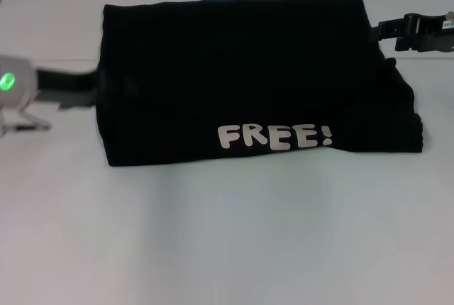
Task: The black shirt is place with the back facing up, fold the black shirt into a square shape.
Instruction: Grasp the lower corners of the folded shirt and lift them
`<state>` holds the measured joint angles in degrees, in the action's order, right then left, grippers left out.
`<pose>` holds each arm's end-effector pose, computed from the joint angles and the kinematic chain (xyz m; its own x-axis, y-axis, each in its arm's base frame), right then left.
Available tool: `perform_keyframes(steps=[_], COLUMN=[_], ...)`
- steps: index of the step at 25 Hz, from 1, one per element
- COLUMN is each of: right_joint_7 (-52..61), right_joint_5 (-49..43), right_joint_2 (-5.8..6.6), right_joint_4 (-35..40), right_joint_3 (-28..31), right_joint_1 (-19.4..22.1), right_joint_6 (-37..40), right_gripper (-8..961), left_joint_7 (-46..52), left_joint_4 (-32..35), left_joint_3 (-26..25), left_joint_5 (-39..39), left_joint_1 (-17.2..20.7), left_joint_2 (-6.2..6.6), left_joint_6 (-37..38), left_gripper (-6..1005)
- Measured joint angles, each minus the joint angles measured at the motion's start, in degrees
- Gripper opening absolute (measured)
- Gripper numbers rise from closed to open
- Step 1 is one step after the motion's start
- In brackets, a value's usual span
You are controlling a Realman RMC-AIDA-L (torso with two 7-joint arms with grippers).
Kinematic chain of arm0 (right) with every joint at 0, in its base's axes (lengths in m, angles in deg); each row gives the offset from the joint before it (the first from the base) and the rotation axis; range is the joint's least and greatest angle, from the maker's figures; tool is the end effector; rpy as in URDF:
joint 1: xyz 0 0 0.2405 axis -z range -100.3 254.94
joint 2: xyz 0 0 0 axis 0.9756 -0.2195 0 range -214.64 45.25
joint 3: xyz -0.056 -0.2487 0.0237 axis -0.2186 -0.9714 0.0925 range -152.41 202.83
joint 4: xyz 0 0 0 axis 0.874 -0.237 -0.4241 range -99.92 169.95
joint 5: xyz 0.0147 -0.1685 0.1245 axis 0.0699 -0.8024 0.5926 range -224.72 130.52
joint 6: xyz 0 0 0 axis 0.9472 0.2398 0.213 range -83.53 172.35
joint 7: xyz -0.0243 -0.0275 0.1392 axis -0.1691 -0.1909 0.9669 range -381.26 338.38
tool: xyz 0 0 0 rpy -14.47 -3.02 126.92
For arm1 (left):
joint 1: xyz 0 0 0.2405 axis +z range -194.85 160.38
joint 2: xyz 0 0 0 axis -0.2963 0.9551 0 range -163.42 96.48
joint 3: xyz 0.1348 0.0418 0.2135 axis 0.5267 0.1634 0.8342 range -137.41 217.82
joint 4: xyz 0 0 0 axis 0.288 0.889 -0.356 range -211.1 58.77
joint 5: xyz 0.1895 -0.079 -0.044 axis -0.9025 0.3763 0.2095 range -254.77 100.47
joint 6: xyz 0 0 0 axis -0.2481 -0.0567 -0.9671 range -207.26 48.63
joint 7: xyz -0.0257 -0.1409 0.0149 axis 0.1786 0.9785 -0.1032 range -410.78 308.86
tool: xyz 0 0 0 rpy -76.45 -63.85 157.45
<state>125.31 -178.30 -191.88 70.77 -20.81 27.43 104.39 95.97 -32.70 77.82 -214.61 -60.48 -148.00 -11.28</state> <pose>0.2242 0.4770 0.0836 0.3273 -0.7578 -0.5644 -0.9405 -0.2037 -0.2718 -0.2560 0.4312 0.0558 0.2112 0.8209 0.5306 0.9743 -0.1335 -0.1813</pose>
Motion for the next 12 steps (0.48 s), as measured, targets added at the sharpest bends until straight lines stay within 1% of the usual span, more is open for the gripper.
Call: perform_keyframes(steps=[1, 6, 8, 12], right_joint_7=[1.7, 5.1, 5.6, 5.6], right_joint_5=[-0.7, -3.2, -3.7, -3.8], right_joint_2=[0.28, 0.4, 0.4, 0.4], right_joint_4=[1.2, 3.0, 3.4, 3.4], right_joint_3=[0.0, 0.1, 0.2, 0.7], right_joint_1=[-0.1, -0.3, -0.3, -0.3], right_joint_6=[1.6, 3.2, 3.5, 3.6], right_gripper=[691, 688, 684, 677], left_joint_7=[-0.6, -5.7, -6.3, -6.7], left_joint_4=[-0.2, -1.3, -2.7, -6.9], left_joint_3=[-0.4, -5.8, -6.6, -7.0], left_joint_5=[0.0, -0.1, -0.2, -0.4], left_joint_1=[1.0, 4.3, 4.7, 4.8], left_joint_2=[0.14, 0.03, 0.01, -0.14], left_joint_6=[0.5, 3.0, 2.7, -0.4], left_gripper=[636, 643, 646, 646])
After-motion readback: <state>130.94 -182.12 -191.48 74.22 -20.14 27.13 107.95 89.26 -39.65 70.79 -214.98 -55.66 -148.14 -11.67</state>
